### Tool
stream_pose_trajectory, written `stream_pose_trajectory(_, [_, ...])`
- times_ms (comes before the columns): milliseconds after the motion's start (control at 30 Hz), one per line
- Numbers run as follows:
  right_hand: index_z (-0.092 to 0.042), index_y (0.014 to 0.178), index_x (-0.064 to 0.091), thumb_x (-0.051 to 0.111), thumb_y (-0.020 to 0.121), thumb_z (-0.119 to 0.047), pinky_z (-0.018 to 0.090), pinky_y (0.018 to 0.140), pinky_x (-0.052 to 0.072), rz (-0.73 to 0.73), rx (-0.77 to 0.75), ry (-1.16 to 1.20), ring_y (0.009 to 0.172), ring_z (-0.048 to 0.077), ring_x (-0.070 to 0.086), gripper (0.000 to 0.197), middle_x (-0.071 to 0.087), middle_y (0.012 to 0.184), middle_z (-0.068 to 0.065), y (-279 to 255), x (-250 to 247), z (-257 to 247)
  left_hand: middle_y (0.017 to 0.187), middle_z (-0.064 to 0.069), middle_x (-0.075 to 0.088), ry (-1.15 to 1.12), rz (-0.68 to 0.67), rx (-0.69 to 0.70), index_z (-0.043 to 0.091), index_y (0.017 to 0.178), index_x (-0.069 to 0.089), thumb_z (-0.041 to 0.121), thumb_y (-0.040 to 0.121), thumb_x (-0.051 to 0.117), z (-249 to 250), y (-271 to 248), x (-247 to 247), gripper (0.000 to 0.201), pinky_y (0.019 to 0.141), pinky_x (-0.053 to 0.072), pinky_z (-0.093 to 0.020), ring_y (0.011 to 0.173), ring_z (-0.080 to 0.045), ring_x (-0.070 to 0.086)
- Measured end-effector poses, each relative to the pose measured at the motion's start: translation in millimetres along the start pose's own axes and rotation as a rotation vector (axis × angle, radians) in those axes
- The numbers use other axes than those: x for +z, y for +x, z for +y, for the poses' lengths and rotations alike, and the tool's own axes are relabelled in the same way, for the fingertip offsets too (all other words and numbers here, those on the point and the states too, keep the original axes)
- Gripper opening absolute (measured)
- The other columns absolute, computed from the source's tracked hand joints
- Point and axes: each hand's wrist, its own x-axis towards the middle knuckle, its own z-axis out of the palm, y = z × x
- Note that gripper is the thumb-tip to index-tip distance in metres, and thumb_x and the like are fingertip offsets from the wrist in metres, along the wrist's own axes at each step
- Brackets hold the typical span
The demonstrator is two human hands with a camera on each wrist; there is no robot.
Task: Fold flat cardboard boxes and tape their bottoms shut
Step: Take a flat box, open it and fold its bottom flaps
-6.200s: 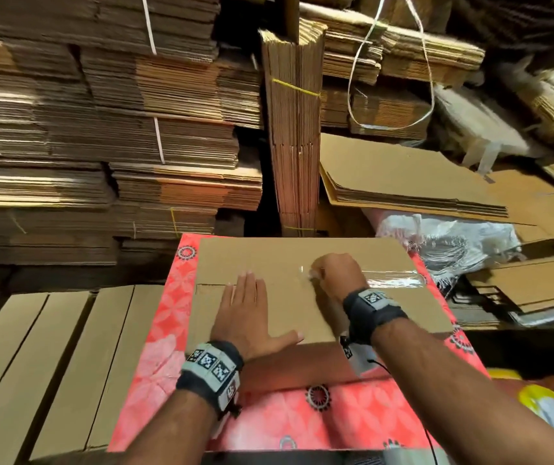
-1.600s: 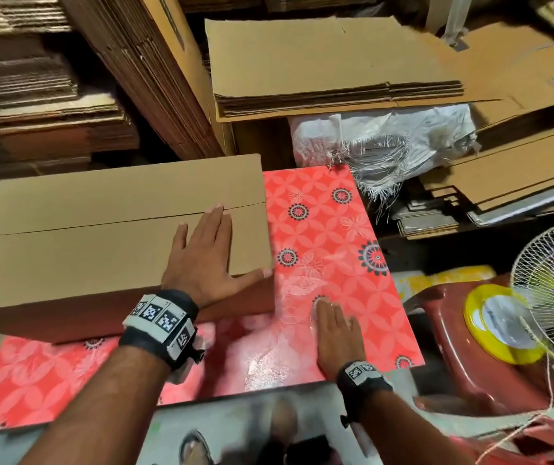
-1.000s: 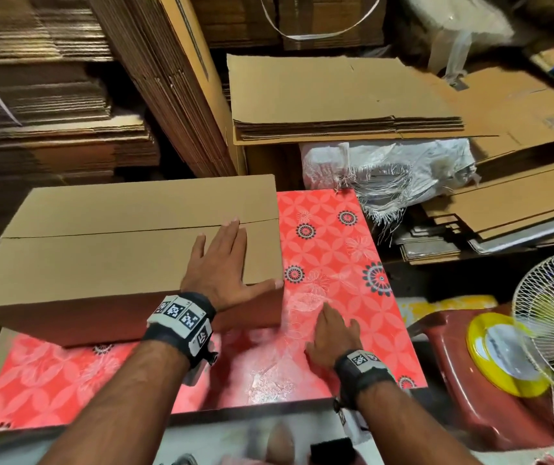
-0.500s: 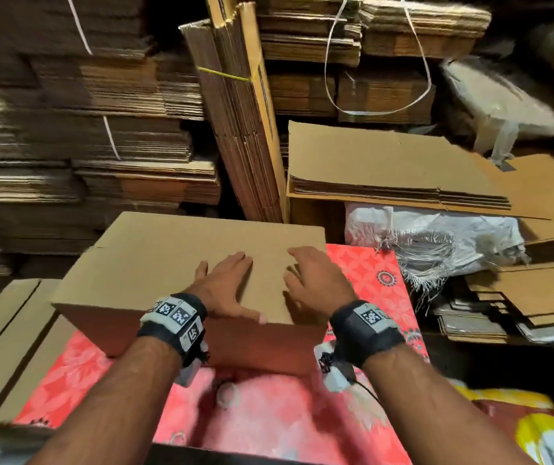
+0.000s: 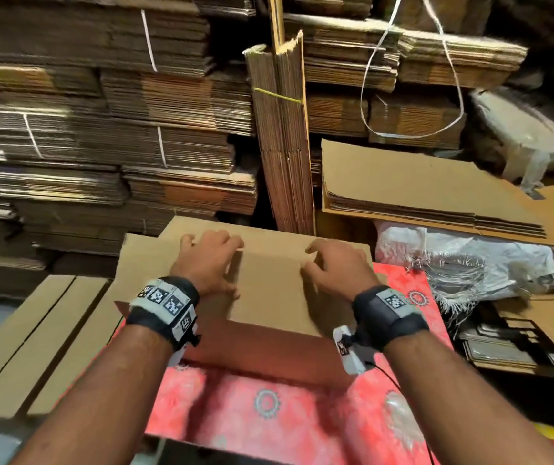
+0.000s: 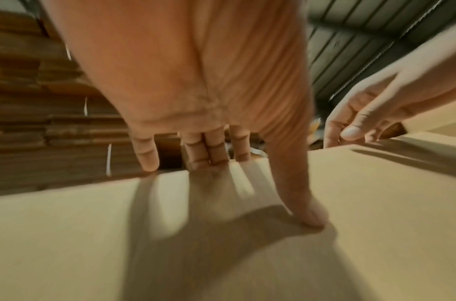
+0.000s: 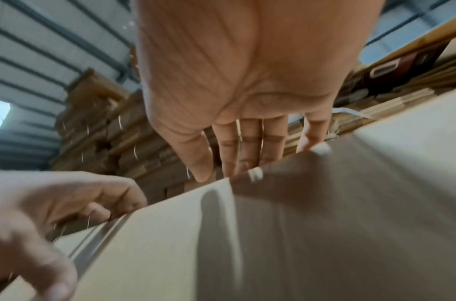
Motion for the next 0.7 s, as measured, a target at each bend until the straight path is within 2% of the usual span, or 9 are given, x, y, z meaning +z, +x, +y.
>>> stream_pose_trajectory(67, [-0.027, 0.115, 0.065, 0.058, 0.096, -0.046, 0.035, 0.078, 0.050, 0.042, 0.007, 0.069, 0.086, 0.017, 0.064, 0.027, 0.066, 0.081, -0.009, -8.6, -22.0, -15.2, 0.116, 0.011, 0.056, 0.057, 0.121, 0.047, 0.036, 0.109, 0.047, 0.061, 0.071, 0.081, -2.0, -10.6, -16.6, 0.057, 0.101, 0.033, -0.044, 0.113, -0.016, 0.047])
stream_pose_trajectory(167, [-0.031, 0.109, 0.066, 0.060, 0.096, -0.047, 0.031, 0.069, 0.043, 0.035, -0.009, 0.095, 0.075, 0.011, 0.060, 0.022, 0.063, 0.071, -0.010, -32.2, -37.7, -42.4, 0.096, 0.013, 0.054, 0.088, 0.140, 0.105, 0.034, 0.092, 0.043, 0.060, 0.078, 0.076, -4.8, -31.5, -22.4, 0.045, 0.085, 0.040, -0.039, 0.095, -0.017, 0.050])
stream_pose_trajectory(267, [-0.034, 0.111, 0.065, 0.058, 0.096, -0.049, 0.033, 0.072, 0.048, -0.033, -0.010, 0.107, 0.080, 0.013, 0.062, 0.022, 0.067, 0.080, -0.012, -60.6, -18.0, -67.7, 0.088, 0.010, 0.049, 0.078, 0.245, 0.167, 0.031, 0.088, 0.041, 0.049, 0.083, 0.073, -7.0, -60.4, 0.4, 0.038, 0.070, 0.037, -0.037, 0.089, -0.021, 0.053])
stream_pose_trajectory(333, [-0.037, 0.114, 0.064, 0.048, 0.094, -0.056, 0.037, 0.079, 0.052, -0.075, 0.018, 0.098, 0.091, 0.012, 0.064, 0.032, 0.070, 0.095, -0.015, -75.0, 5.9, -77.3, 0.093, 0.005, 0.054, 0.083, 0.369, 0.190, 0.028, 0.093, 0.047, 0.040, 0.073, 0.078, -9.3, -79.5, 23.2, 0.039, 0.068, 0.036, -0.039, 0.088, -0.024, 0.054])
stream_pose_trajectory(400, [-0.039, 0.118, 0.063, 0.038, 0.087, -0.065, 0.039, 0.086, 0.053, -0.118, 0.063, 0.076, 0.101, 0.011, 0.064, 0.048, 0.071, 0.109, -0.017, -83.6, 26.7, -82.6, 0.106, 0.002, 0.057, 0.047, 0.400, 0.192, 0.026, 0.103, 0.052, 0.034, 0.066, 0.081, -11.5, -94.5, 47.7, 0.048, 0.074, 0.038, -0.040, 0.096, -0.025, 0.056])
stream_pose_trajectory(467, [-0.037, 0.125, 0.063, 0.033, 0.083, -0.069, 0.041, 0.096, 0.050, -0.191, 0.080, 0.074, 0.114, 0.013, 0.061, 0.061, 0.067, 0.123, -0.014, -90.6, 45.8, -85.8, 0.129, -0.001, 0.057, 0.006, 0.339, 0.193, 0.025, 0.116, 0.054, 0.031, 0.064, 0.080, -16.1, -105.4, 71.0, 0.059, 0.087, 0.042, -0.043, 0.116, -0.024, 0.056])
stream_pose_trajectory(533, [-0.036, 0.135, 0.056, 0.036, 0.082, -0.070, 0.044, 0.104, 0.043, -0.283, 0.095, 0.014, 0.129, 0.014, 0.050, 0.066, 0.056, 0.138, -0.013, -96.6, 61.1, -91.1, 0.153, -0.007, 0.045, 0.002, 0.233, 0.199, 0.021, 0.135, 0.051, 0.031, 0.066, 0.079, -25.9, -108.3, 96.6, 0.075, 0.102, 0.040, -0.052, 0.136, -0.026, 0.047])
stream_pose_trajectory(633, [-0.036, 0.140, 0.049, 0.060, 0.089, -0.056, 0.044, 0.103, 0.040, -0.361, 0.119, -0.100, 0.133, 0.018, 0.042, 0.056, 0.046, 0.143, -0.008, -95.1, 75.7, -99.3, 0.170, -0.012, 0.006, 0.067, 0.080, 0.245, 0.018, 0.160, 0.020, 0.043, 0.078, 0.071, -41.8, -106.1, 129.2, 0.100, 0.118, 0.018, -0.062, 0.155, -0.030, 0.015])
stream_pose_trajectory(700, [-0.035, 0.135, 0.051, 0.063, 0.090, -0.051, 0.043, 0.101, 0.041, -0.368, 0.137, -0.122, 0.129, 0.021, 0.047, 0.050, 0.050, 0.137, -0.005, -85.5, 75.8, -103.0, 0.168, -0.010, -0.021, 0.075, 0.030, 0.287, 0.019, 0.161, -0.005, 0.050, 0.084, 0.063, -51.2, -100.7, 142.7, 0.108, 0.121, 0.001, -0.062, 0.156, -0.030, -0.008])
